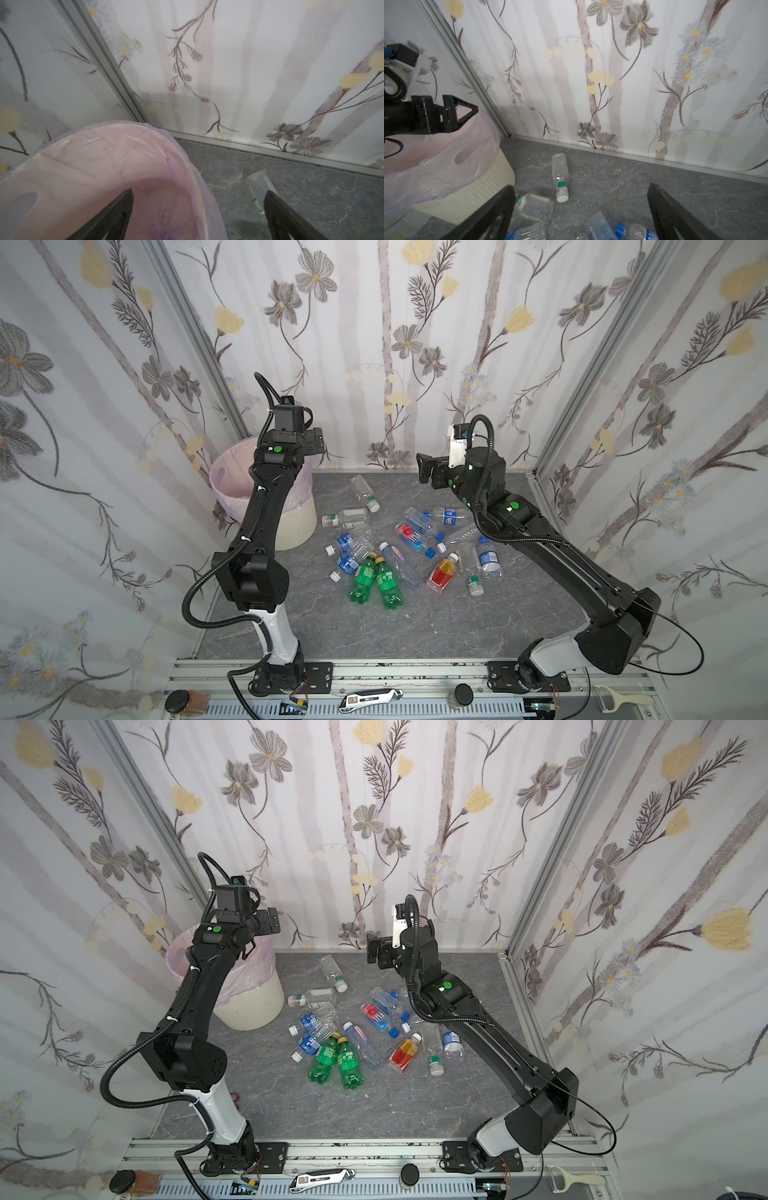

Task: Throw the plastic bottles in the bin

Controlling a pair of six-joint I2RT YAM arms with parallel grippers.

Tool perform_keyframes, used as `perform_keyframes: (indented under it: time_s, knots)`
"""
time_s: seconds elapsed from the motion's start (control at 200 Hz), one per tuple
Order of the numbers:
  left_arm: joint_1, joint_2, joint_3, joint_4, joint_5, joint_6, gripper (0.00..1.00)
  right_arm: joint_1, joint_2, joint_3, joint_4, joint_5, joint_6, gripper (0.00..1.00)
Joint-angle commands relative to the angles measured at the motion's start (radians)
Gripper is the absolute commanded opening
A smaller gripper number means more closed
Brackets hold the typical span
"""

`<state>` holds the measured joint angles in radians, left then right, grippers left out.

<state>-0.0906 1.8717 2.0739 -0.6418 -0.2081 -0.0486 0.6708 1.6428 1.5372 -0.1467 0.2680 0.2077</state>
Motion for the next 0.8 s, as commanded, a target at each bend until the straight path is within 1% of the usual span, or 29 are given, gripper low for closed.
perform_keyframes:
  time_s: [0.0, 0.14, 0.205, 0.28, 0.335, 0.375, 0.46, 0.54, 0.624, 0.654, 0.794]
  knots:
    - [0.004, 0.029, 0.037, -0.056, 0.067, -0.035, 1.0, 0.019, 0.011, 0.014, -0.022, -0.005, 0.004, 1.0]
    - [0.005, 0.064, 0.071, -0.064, 0.086, -0.041, 1.0, 0.032, 0.013, 0.014, -0.037, -0.014, 0.009, 1.0]
    - [0.006, 0.077, 0.083, -0.071, 0.097, -0.046, 0.98, 0.032, 0.013, 0.011, -0.042, -0.014, 0.01, 1.0]
    - [0.005, 0.089, 0.096, -0.087, 0.102, -0.051, 0.9, 0.032, 0.014, 0.011, -0.049, -0.002, 0.005, 1.0]
    - [0.006, 0.097, 0.1, -0.094, 0.091, -0.052, 0.86, 0.032, 0.016, 0.012, -0.047, 0.001, 0.004, 1.0]
    - [0.006, 0.104, 0.103, -0.098, 0.09, -0.05, 0.81, 0.032, 0.02, 0.012, -0.04, -0.002, -0.002, 1.0]
    - [0.005, 0.127, 0.118, -0.108, 0.101, -0.044, 0.76, 0.032, 0.036, 0.014, -0.022, -0.005, -0.021, 1.0]
    - [0.006, 0.148, 0.139, -0.121, 0.102, -0.041, 0.65, 0.03, 0.062, 0.032, -0.016, 0.0, -0.039, 1.0]
    - [0.005, 0.164, 0.167, -0.141, 0.084, -0.032, 0.57, 0.027, 0.087, 0.055, -0.016, 0.002, -0.056, 1.0]
    - [0.007, 0.165, 0.17, -0.146, 0.072, -0.027, 0.55, 0.026, 0.095, 0.062, -0.014, 0.002, -0.062, 1.0]
    - [0.006, 0.16, 0.157, -0.154, 0.049, -0.003, 0.51, 0.019, 0.117, 0.077, -0.005, 0.01, -0.078, 1.0]
